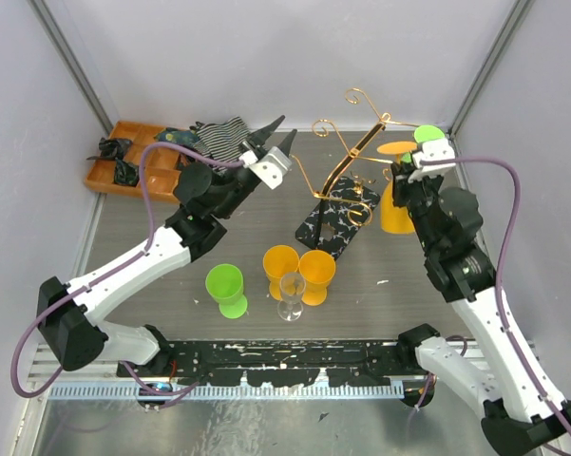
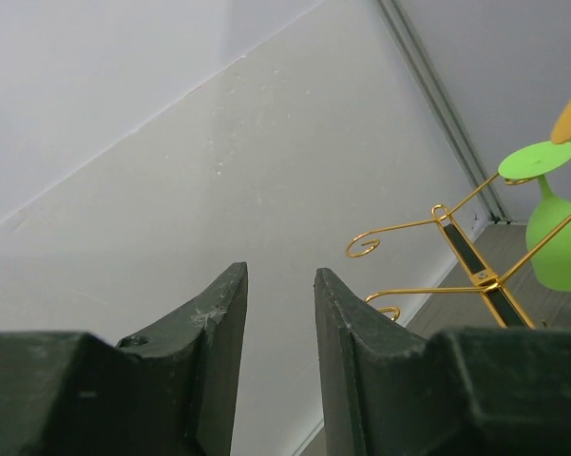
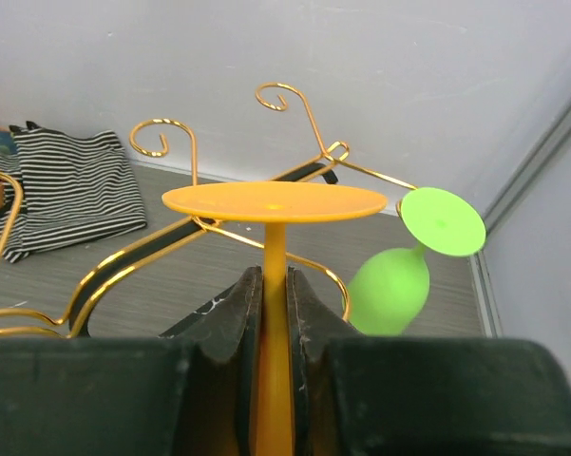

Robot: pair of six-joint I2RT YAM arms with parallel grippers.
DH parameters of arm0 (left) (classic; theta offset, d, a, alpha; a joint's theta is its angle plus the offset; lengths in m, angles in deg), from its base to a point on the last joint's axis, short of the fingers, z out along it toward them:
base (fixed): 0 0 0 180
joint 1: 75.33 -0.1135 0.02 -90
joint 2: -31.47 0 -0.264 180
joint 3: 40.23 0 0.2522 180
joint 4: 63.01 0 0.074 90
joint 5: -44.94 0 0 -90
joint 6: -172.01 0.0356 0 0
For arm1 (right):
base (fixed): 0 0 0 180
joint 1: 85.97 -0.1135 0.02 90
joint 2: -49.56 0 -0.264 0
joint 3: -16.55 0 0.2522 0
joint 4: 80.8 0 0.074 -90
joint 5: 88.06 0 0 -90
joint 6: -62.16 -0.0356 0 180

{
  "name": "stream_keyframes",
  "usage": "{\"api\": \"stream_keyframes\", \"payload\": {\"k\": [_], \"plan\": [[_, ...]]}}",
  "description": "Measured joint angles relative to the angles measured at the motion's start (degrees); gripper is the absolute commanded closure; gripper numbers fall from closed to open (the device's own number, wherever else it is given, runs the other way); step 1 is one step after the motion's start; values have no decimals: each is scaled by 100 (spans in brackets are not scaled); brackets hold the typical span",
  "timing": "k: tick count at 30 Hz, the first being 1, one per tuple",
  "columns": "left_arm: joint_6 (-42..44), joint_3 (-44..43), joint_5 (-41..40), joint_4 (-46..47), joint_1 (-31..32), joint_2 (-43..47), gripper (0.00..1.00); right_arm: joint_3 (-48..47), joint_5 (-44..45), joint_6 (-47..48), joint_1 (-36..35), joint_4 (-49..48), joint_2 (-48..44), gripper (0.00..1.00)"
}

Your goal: Place the wine glass upside down on the wine glass rack

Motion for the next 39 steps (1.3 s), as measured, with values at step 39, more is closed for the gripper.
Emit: {"api": "stream_keyframes", "payload": {"k": [39], "plan": [[-485,249,42,232,-573,44,59,3821,190,-601,2,-4782,-46,99]]}}
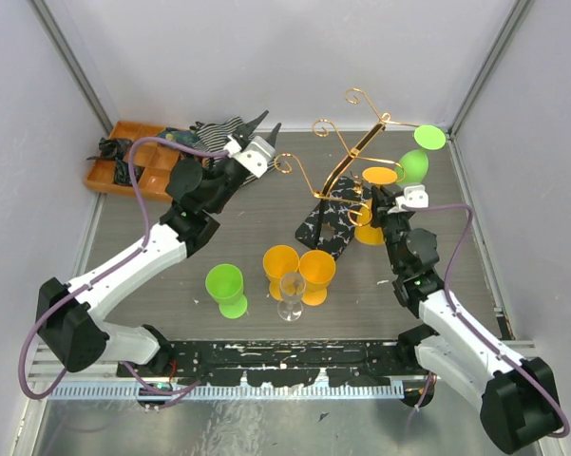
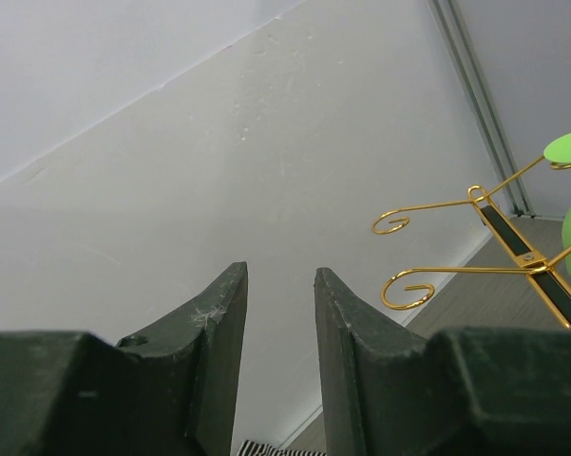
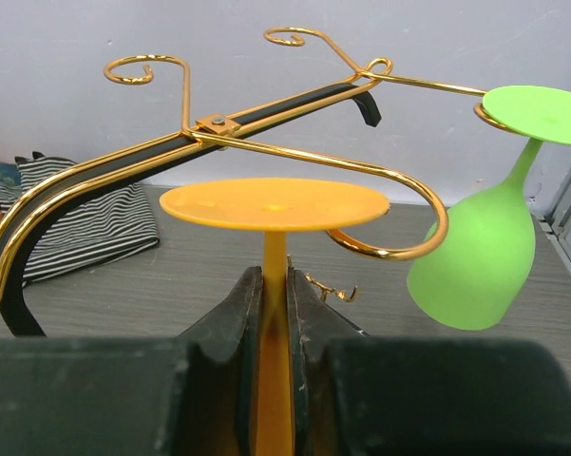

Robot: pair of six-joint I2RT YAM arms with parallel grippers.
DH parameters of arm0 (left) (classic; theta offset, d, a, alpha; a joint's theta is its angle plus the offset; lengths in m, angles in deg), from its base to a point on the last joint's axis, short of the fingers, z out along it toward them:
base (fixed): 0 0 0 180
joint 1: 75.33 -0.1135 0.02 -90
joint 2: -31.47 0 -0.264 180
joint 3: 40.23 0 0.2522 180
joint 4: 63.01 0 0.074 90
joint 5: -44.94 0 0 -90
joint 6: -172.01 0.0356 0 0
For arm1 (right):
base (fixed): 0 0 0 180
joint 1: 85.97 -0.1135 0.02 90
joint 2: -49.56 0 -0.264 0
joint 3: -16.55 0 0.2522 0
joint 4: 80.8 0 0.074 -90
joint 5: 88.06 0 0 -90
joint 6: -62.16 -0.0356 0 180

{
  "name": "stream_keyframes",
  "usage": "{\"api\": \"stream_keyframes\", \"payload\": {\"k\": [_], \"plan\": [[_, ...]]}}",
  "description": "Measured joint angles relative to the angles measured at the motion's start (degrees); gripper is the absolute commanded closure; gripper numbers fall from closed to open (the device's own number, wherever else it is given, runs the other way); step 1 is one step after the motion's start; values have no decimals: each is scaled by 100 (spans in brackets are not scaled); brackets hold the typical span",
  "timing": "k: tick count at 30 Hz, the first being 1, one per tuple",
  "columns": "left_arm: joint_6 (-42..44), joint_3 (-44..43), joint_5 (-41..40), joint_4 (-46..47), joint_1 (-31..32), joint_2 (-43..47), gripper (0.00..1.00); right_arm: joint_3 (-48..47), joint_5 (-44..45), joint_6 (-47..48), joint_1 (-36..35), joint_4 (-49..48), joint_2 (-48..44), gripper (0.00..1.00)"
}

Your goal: Place the wine glass upside down on the wine glass rack

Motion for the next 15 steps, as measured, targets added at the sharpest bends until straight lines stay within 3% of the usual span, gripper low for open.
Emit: {"api": "stream_keyframes", "payload": {"k": [15], "plan": [[-9,0,-15,151,-111,-225,59,-57,-175,-92,332,-1246,1193,99]]}}
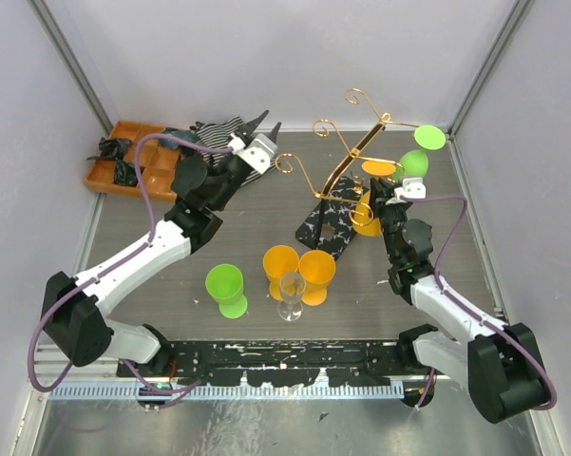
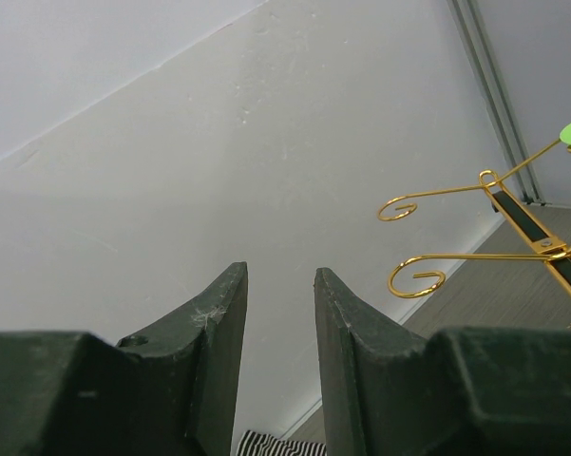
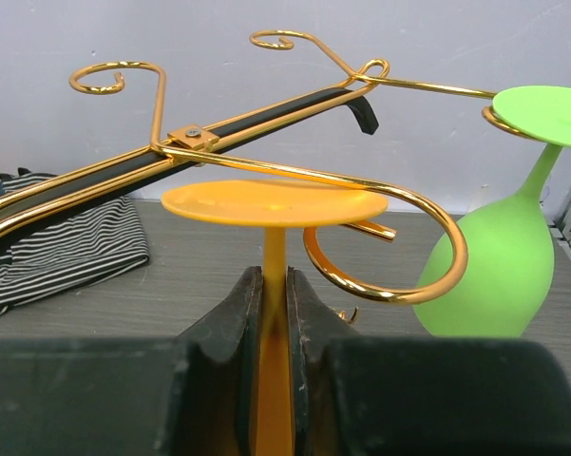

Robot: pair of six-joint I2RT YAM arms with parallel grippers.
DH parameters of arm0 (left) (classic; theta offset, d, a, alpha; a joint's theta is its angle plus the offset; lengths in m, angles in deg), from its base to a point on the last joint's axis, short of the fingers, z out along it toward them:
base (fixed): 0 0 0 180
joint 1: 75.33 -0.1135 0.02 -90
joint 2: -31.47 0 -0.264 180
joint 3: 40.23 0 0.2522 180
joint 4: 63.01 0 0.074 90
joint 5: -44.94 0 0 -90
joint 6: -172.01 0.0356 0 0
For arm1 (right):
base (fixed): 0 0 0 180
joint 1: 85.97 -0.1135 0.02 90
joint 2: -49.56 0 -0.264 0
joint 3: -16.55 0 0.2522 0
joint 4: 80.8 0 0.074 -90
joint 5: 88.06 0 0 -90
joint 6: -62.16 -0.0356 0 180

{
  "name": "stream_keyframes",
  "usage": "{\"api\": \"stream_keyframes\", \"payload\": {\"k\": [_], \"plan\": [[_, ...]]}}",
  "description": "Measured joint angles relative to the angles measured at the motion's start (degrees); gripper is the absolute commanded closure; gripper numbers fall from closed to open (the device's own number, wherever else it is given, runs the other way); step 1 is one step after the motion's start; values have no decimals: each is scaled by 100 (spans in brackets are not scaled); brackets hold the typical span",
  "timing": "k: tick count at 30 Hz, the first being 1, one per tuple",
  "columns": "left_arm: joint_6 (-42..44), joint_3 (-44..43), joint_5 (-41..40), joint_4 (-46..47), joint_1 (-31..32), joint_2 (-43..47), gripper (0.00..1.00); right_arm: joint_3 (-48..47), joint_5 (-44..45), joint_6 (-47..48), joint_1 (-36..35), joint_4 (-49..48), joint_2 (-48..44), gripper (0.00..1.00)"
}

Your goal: Place the wine glass upside down on the wine glass rack

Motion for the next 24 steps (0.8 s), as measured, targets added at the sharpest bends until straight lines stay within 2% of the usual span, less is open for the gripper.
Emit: {"api": "stream_keyframes", "payload": {"k": [16,24], "plan": [[-42,-2,2,81,-129,-232,59,-39,-568,-210,433,-232,286,99],[-85,-2,2,131,-142,-240,59,-129,-1110,-160,474,492,-197,99]]}}
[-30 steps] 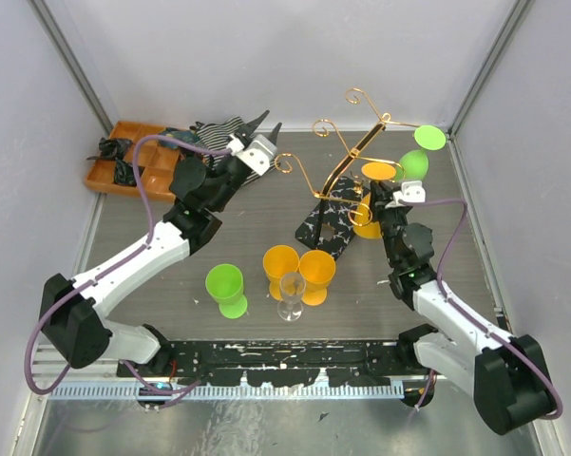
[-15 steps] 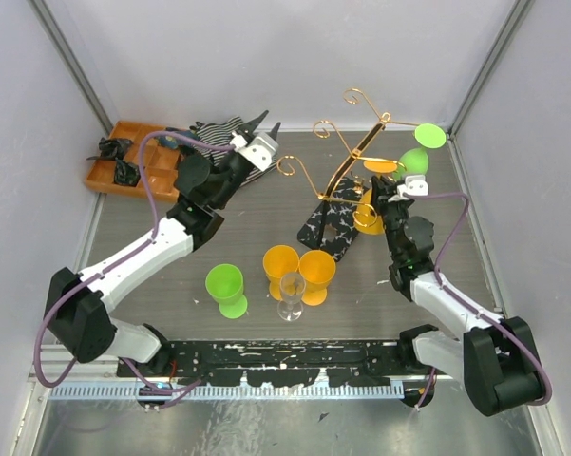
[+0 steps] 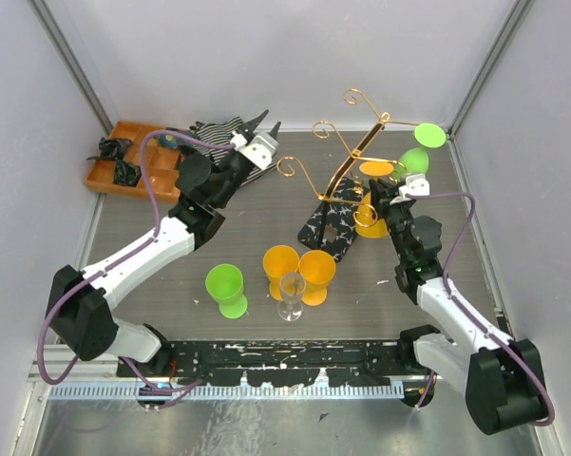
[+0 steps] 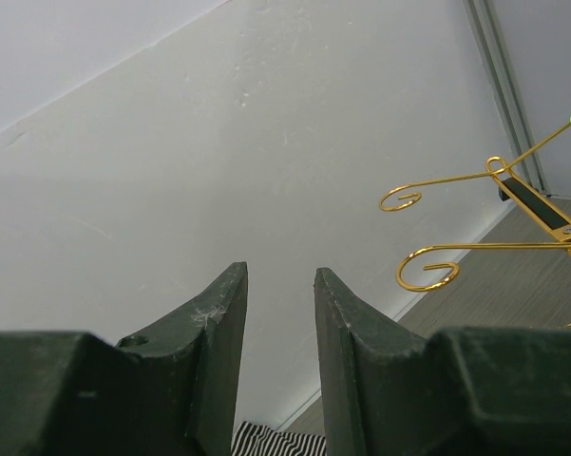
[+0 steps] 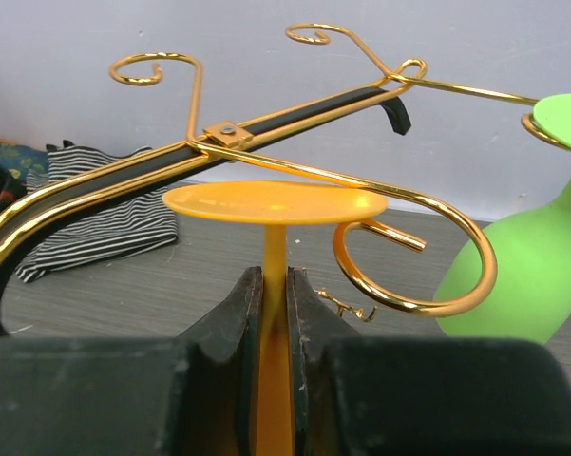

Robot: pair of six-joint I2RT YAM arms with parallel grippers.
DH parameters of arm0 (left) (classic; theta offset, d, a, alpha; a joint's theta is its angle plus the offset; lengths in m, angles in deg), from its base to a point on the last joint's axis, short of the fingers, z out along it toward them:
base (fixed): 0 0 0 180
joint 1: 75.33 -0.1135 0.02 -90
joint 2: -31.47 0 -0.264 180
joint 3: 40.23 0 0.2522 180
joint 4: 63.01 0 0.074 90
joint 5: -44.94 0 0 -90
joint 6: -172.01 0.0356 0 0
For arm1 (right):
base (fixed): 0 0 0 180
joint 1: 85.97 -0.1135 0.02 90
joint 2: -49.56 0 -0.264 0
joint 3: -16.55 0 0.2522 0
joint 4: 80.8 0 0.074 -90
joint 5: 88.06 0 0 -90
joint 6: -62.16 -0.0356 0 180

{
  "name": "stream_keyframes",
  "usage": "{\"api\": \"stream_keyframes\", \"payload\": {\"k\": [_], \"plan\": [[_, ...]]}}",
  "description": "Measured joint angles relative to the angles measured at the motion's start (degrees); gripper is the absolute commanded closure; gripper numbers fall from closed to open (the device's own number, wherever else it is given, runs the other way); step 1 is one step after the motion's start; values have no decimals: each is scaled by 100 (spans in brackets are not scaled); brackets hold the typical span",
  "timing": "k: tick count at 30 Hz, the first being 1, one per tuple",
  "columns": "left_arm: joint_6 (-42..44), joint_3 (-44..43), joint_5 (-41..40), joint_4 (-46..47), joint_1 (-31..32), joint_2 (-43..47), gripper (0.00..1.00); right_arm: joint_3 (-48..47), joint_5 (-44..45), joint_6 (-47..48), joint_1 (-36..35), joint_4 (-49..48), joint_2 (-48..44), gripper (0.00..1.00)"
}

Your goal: Place the wine glass upside down on the wine glass rack

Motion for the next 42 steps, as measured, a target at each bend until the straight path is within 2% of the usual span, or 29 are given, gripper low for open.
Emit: {"api": "stream_keyframes", "payload": {"k": [6,11,29,42], "plan": [[-98,0,0,83,-2,-72,59,-151,-262,155,13,616,-442,99],[-192,0,0,114,-2,-81,59,-168,-149,284,17,581,-529,99],[-243,0,-7,79,-11,-81,59,-70,170,42,26,-697,424,99],[-227,0,-11,72,-13,-81,59,291,907,9,17,-1167,409,99]]}}
